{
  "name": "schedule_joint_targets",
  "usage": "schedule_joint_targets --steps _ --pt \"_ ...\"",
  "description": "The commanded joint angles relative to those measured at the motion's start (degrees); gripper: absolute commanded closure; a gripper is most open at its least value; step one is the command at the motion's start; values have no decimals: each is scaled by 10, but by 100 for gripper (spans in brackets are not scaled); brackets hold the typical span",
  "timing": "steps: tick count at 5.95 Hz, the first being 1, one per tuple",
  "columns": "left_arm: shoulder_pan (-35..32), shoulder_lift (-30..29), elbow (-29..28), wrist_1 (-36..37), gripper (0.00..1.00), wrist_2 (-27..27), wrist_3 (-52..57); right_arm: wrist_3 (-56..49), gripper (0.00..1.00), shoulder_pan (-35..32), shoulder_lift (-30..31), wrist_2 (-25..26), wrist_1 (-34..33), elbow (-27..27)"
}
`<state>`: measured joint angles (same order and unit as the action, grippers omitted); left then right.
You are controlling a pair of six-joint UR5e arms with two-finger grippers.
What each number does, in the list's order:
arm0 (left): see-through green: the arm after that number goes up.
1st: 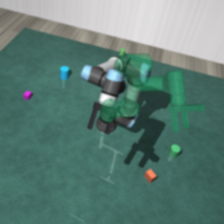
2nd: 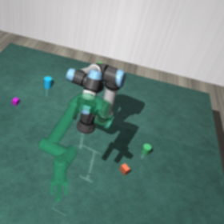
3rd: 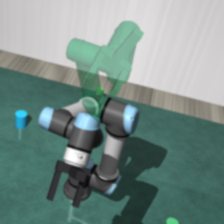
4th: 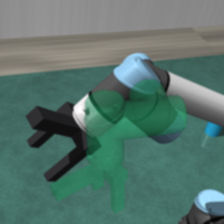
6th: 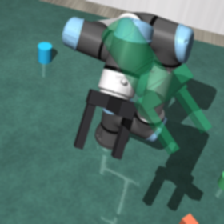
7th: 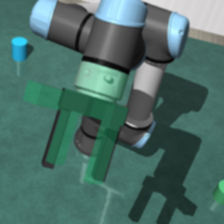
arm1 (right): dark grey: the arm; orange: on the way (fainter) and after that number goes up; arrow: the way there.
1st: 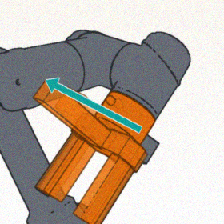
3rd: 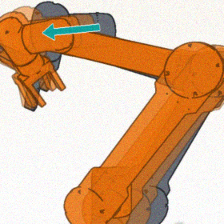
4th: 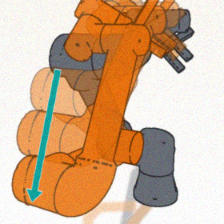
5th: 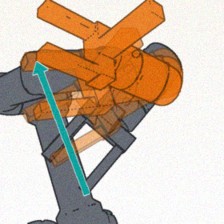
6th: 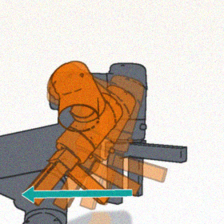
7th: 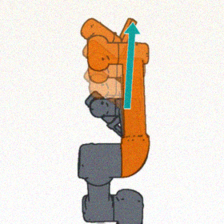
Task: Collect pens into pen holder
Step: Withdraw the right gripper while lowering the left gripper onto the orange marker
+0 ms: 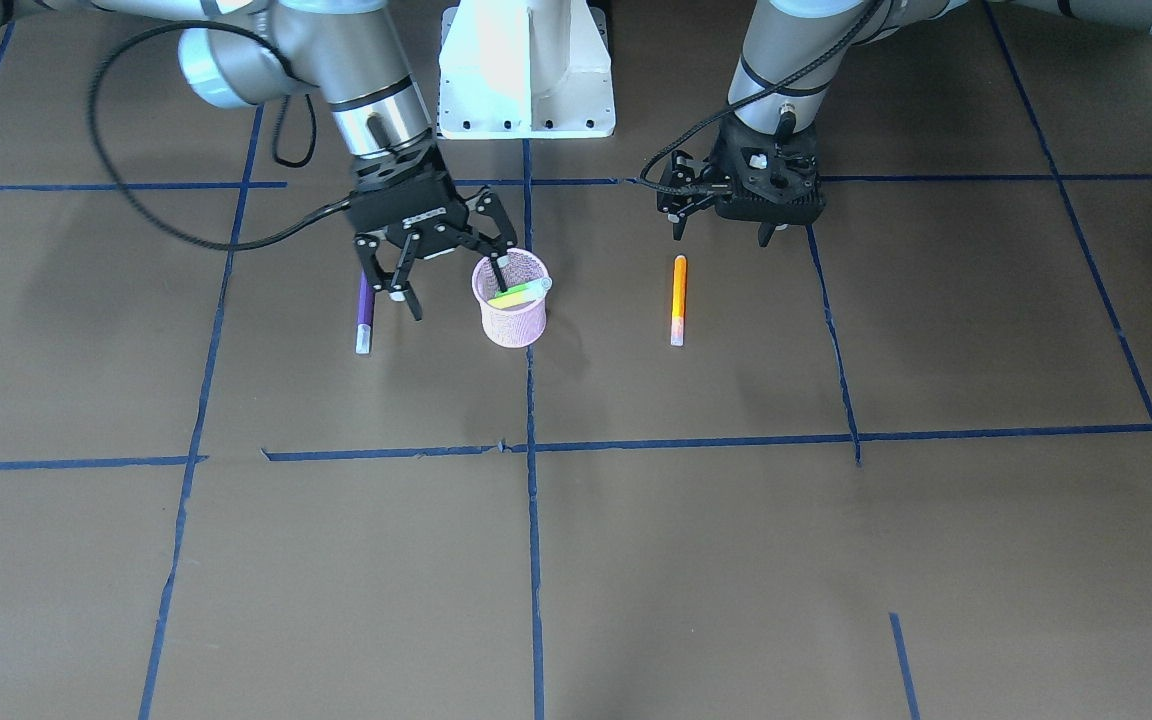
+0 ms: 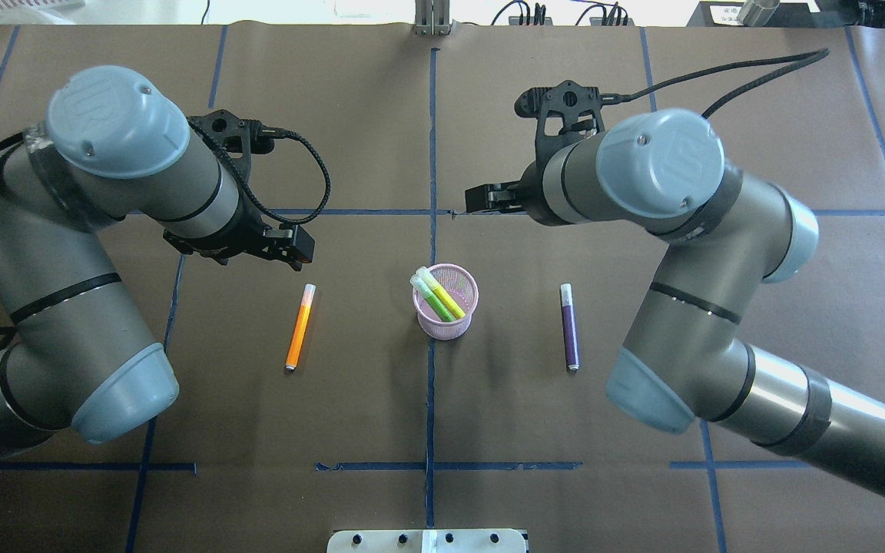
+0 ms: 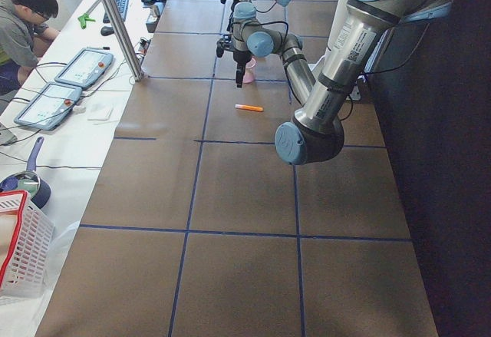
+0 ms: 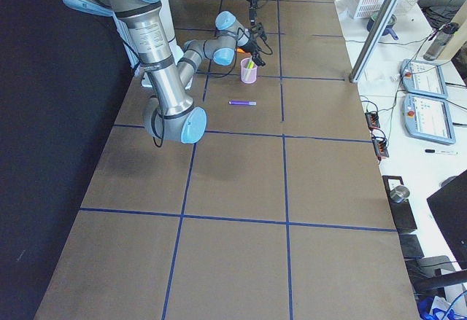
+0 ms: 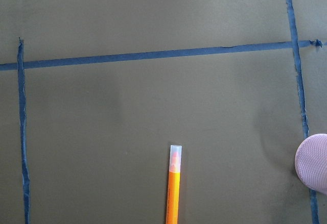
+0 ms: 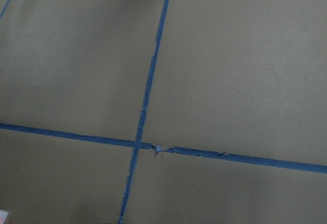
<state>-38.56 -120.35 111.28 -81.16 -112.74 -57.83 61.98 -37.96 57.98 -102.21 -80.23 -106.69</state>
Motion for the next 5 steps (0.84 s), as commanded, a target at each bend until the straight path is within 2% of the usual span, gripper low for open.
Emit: schedule_joint_targets --steps 1,2,3,4,5 --pt "3 -2 -68 -74 0 1 -7 -39 0 -87 6 -137 -65 -4" --pt "21 -2 -89 -78 1 2 -15 -83 0 -131 24 -191 -103 -18" --pt "34 -1 -121 -120 13 21 -17 -137 0 -139 64 -193 -107 -38" --pt "38 -1 -167 -171 18 23 -17 -150 0 -139 75 -192 -107 -42" --pt "41 -2 -188 -196 18 23 -18 -150 0 -139 74 -192 -106 -42"
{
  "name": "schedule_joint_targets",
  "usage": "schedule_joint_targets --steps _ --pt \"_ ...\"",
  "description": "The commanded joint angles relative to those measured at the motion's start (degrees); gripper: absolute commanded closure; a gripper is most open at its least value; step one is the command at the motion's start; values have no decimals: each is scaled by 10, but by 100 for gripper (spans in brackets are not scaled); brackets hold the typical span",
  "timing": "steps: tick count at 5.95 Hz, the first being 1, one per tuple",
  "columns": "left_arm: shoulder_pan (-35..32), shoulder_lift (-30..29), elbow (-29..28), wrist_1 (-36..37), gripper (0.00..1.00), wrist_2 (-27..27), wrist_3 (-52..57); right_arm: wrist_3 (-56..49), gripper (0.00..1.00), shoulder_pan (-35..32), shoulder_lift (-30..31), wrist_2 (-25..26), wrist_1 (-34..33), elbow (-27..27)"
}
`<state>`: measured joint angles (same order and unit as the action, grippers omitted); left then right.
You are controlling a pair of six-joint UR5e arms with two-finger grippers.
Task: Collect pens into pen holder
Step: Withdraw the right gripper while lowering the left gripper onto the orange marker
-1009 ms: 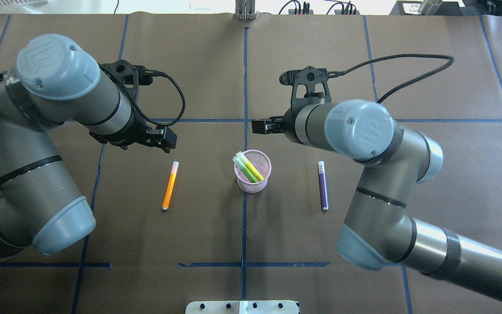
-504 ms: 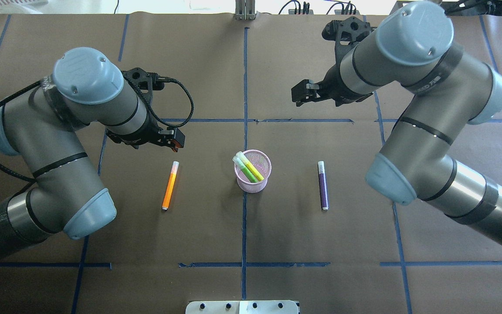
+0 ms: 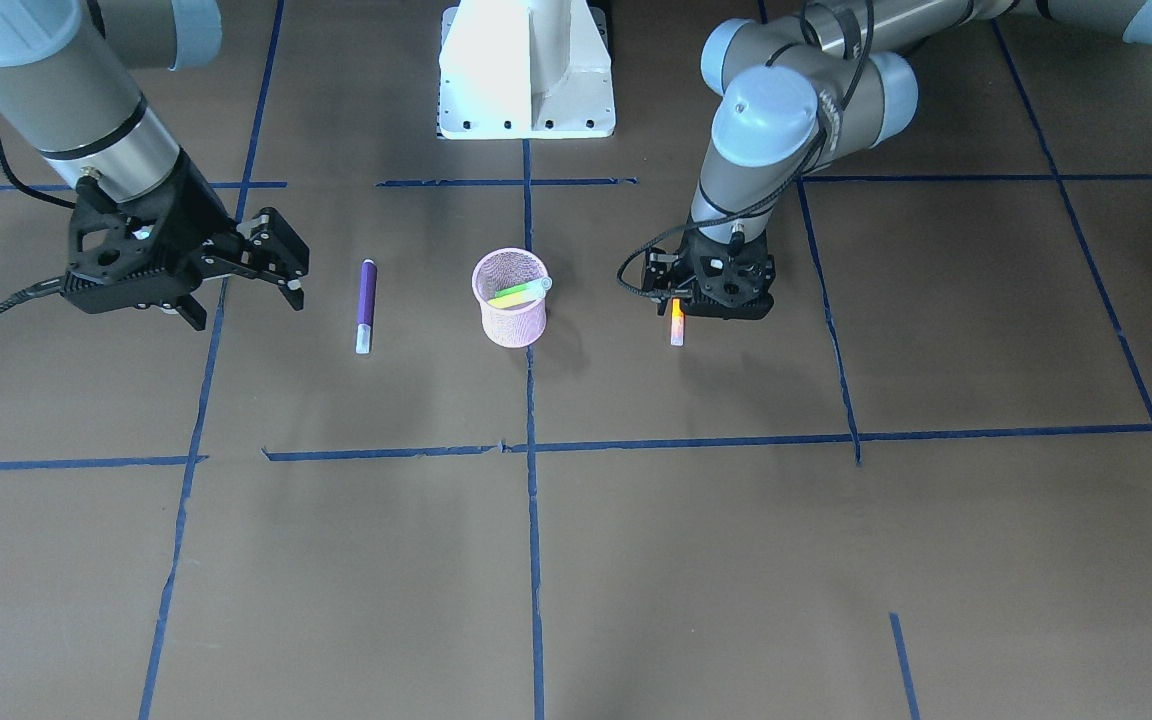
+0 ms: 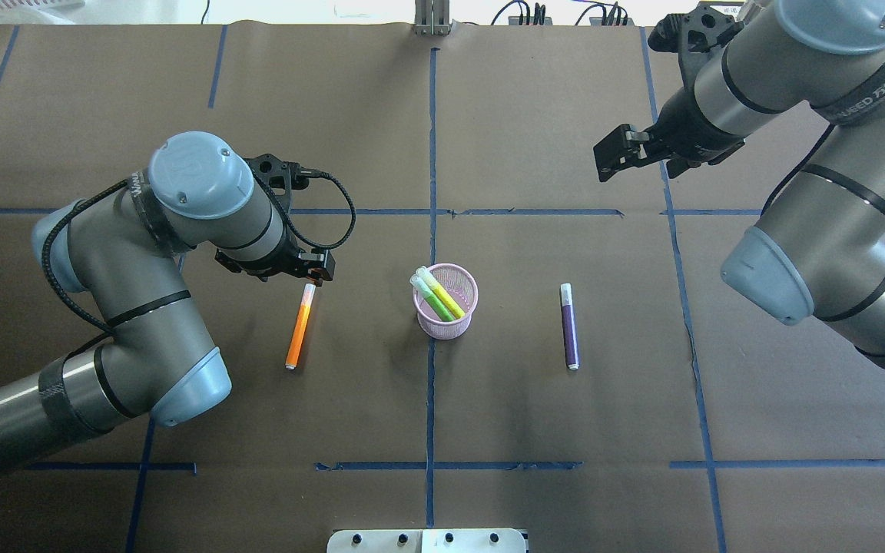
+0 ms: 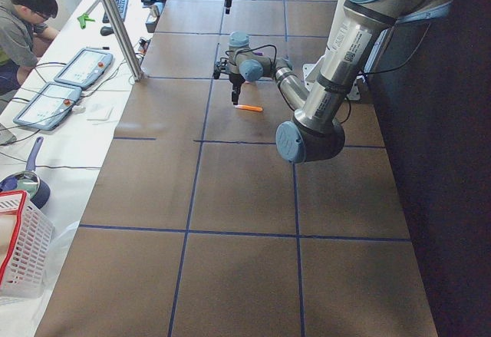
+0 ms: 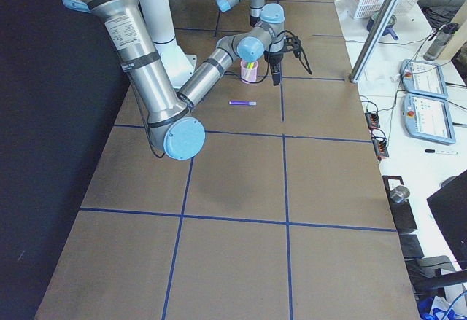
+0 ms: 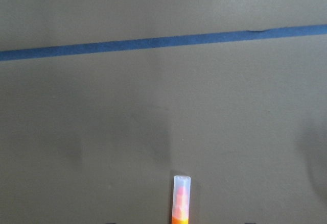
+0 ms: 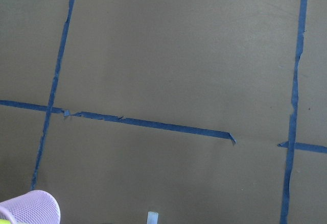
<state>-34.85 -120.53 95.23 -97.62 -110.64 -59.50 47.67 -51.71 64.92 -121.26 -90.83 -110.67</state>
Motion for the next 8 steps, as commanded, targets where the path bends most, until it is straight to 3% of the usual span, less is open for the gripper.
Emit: schedule_joint_targets --steps 1,6,8 --pt "7 -1 -26 -32 21 1 -1 -7 0 -1 6 -1 0 -4" --pt "29 2 -27 -28 39 -3 -2 0 0 2 7 2 3 -6" --pt "30 3 -27 -27 65 -3 -2 1 0 3 7 2 4 -6"
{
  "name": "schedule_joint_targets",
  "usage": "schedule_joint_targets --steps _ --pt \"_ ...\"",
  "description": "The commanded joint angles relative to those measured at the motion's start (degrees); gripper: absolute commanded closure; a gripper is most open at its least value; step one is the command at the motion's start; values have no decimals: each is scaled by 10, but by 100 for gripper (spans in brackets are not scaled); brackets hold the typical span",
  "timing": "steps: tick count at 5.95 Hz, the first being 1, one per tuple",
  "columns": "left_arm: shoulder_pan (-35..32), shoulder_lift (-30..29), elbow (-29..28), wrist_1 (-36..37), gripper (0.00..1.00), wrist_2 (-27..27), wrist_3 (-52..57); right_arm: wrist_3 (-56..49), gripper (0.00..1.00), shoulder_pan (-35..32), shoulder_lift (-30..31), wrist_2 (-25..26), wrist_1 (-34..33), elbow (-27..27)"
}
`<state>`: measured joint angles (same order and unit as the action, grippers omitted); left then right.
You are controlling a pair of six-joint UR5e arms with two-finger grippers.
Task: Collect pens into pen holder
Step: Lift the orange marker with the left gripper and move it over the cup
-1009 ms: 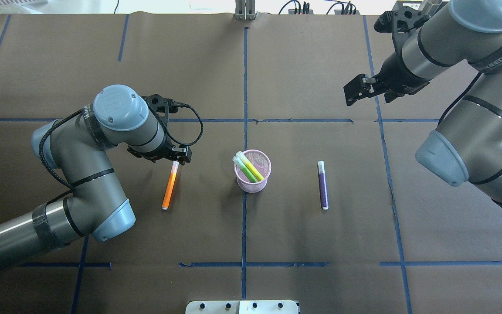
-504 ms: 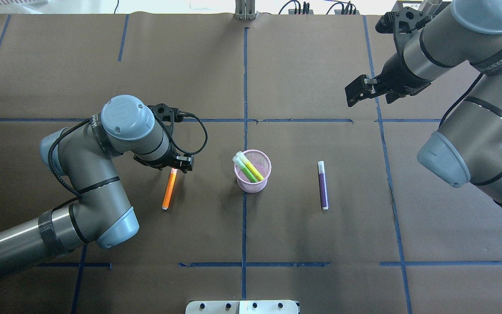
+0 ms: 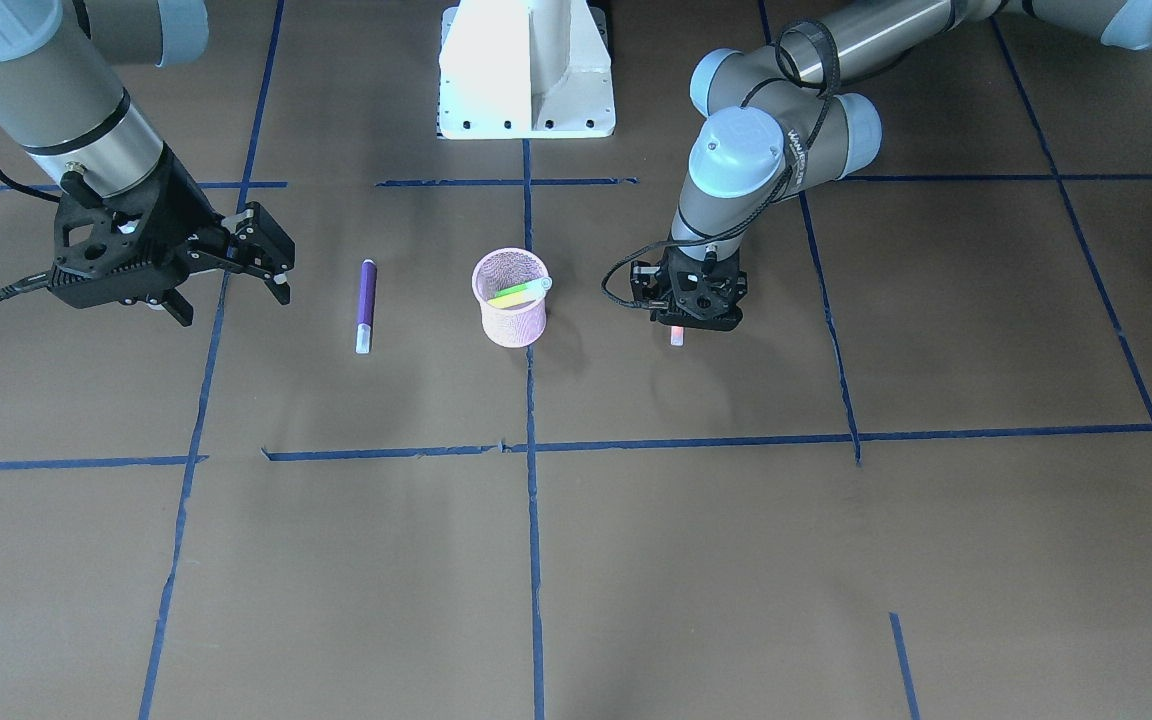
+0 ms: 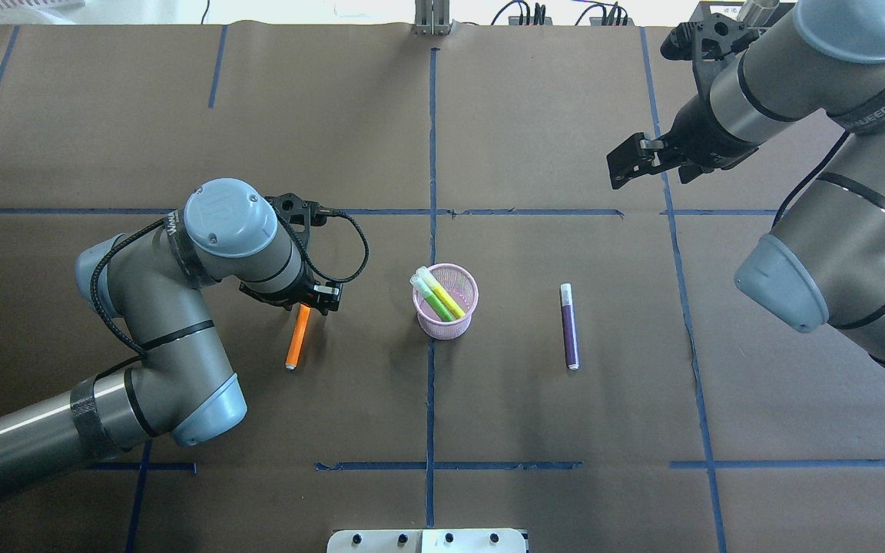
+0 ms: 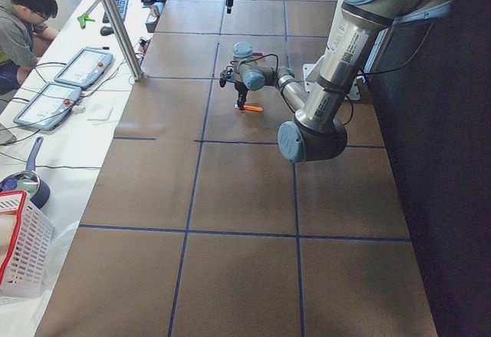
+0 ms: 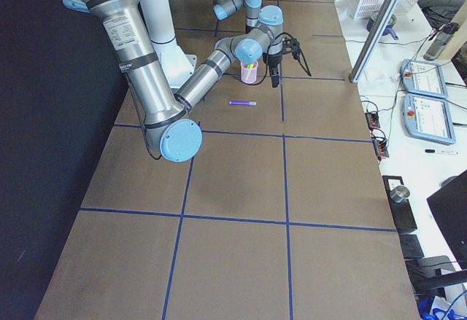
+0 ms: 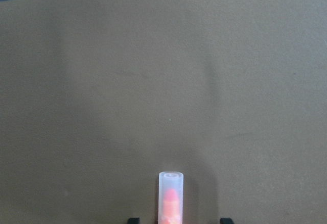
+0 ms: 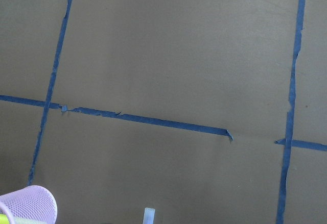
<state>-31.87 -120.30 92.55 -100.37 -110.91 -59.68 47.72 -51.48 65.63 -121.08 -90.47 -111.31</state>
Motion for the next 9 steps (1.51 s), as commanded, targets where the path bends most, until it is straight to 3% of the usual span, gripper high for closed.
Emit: schedule_joint_targets --steps 1,4,5,6,8,9 --pt "1 2 0 2 65 0 0 1 0 1 -1 0 0 0" --pt "0 2 0 3 65 0 0 1 0 2 -1 0 1 1" --pt "1 3 -1 3 78 0 0 1 0 2 -1 1 1 0" --pt "1 3 1 3 100 0 0 1 0 4 -1 1 1 1" --pt "-6 0 40 2 100 6 1 0 0 4 -1 2 2 1" --pt "-11 -3 81 1 100 40 6 1 0 5 -1 3 3 0"
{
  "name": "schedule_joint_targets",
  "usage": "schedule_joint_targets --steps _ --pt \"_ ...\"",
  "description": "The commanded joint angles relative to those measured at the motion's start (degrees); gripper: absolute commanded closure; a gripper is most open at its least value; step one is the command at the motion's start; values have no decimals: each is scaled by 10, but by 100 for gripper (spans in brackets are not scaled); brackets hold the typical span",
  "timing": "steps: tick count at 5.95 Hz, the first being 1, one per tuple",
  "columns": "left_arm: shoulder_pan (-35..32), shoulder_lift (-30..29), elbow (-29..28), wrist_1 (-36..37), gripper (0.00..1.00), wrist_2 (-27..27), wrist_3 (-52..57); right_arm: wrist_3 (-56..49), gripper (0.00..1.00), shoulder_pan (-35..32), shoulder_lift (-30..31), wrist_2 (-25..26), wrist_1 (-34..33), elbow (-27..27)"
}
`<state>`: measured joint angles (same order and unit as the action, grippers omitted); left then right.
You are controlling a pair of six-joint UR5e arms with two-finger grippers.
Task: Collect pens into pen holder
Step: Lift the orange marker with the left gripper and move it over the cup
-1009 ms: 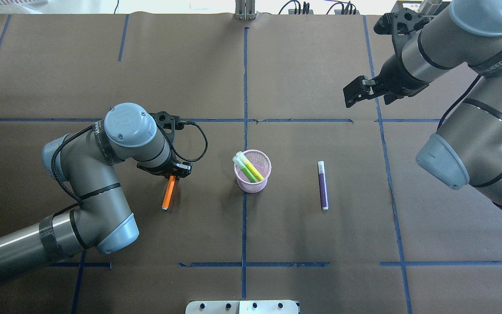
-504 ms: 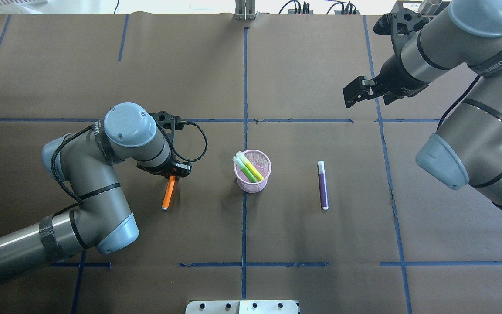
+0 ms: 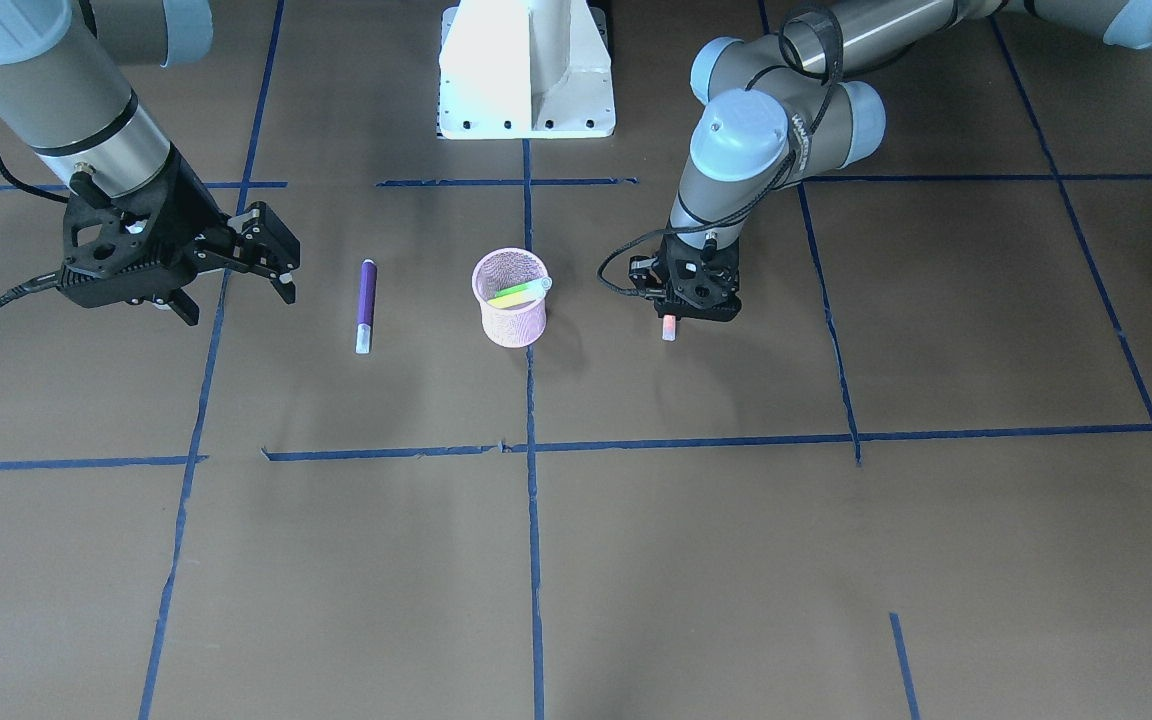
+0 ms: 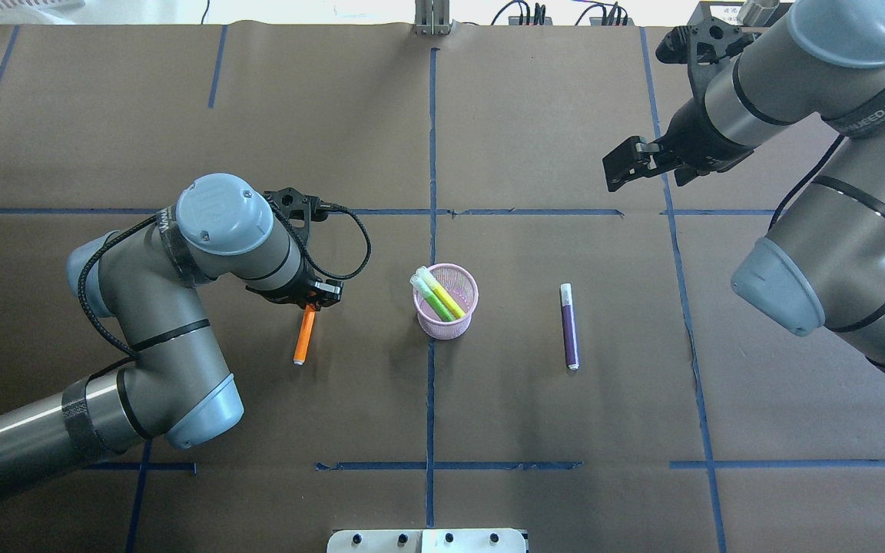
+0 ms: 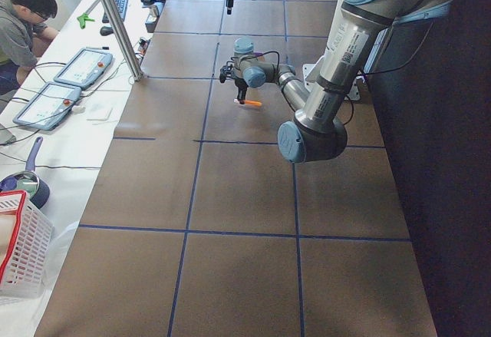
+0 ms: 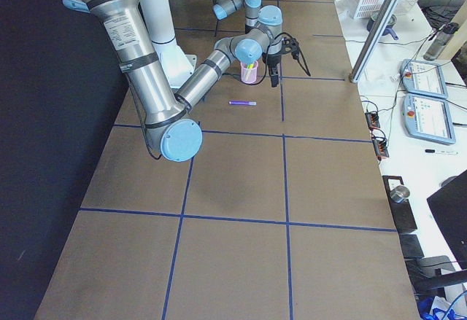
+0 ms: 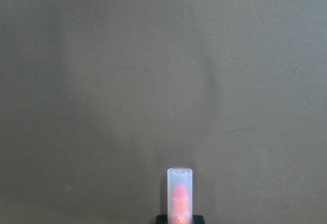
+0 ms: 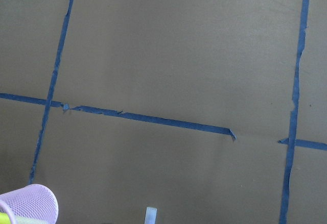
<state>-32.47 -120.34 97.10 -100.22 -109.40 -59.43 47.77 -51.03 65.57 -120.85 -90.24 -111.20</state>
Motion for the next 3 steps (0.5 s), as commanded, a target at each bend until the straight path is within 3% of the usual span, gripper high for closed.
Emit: schedule_joint_targets --steps 1,3 --pt "-4 -16 62 -3 100 72 7 0 0 1 0 1 0 -2" --pt "6 -74 83 -4 100 176 1 0 0 1 1 1 1 -2"
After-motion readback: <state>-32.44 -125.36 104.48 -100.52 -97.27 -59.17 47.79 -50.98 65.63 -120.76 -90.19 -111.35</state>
